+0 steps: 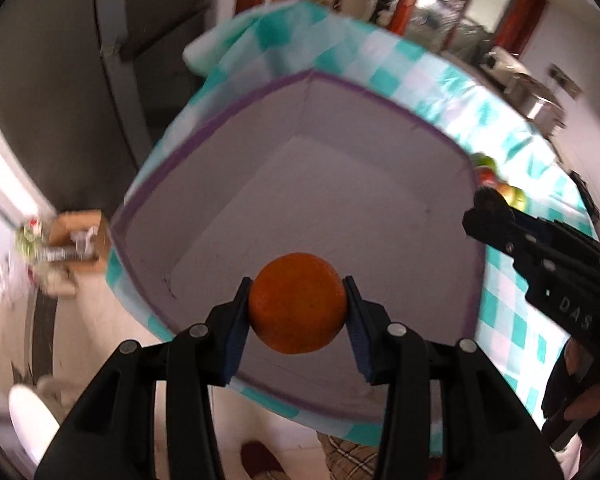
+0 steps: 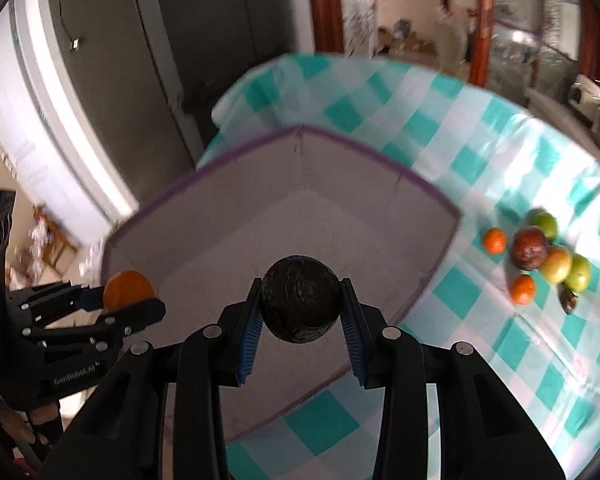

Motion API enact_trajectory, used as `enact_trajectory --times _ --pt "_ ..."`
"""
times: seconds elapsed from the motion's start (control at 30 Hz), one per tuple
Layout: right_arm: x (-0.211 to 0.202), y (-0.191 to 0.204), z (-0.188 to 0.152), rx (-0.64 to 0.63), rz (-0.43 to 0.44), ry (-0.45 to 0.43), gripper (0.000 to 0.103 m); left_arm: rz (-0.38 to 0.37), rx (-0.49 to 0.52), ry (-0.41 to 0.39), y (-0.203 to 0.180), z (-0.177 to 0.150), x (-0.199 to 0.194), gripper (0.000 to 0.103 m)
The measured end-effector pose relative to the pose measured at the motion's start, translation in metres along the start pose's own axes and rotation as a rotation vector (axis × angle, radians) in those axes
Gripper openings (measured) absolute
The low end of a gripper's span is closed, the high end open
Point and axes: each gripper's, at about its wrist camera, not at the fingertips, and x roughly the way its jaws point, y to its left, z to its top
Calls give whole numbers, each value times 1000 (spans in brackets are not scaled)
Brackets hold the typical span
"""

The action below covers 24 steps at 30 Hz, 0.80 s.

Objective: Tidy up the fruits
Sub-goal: 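Carry both fruits into the purple-rimmed white box and open both tools, then move both open tools back to the fruit cluster on the cloth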

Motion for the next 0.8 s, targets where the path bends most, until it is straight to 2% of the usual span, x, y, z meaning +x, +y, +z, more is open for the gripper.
enact_trajectory --times 0.1,0.17,0.27,0.37,0.5,0.57,0.6,0.63,0.7,0.73,0.8 --pt "33 -1 9 -57 17 106 37 35 -30 66 -1 5 25 44" --pt "51 0 14 -102 14 161 37 107 7 54 -10 11 32 45" --pt "76 1 17 -171 8 240 37 98 20 68 -19 24 44 45" --pt "96 -3 16 -209 -11 310 37 157 92 65 -27 31 51 45" --pt "107 4 14 -275 -24 351 38 166 81 104 -18 35 66 45" --pt "111 6 12 -277 -22 362 38 154 61 109 -15 38 65 49" --pt "112 6 11 -271 -22 367 39 165 71 111 -15 39 66 55" --pt "114 6 9 -266 -28 374 41 182 89 122 -16 42 67 59" --pt "114 11 6 -280 -43 368 54 231 123 160 -15 40 70 68" --pt "114 13 5 -285 -44 368 57 262 137 179 -12 36 71 71" --pt "112 21 1 -307 -55 365 66 296 160 217 -5 30 75 71"
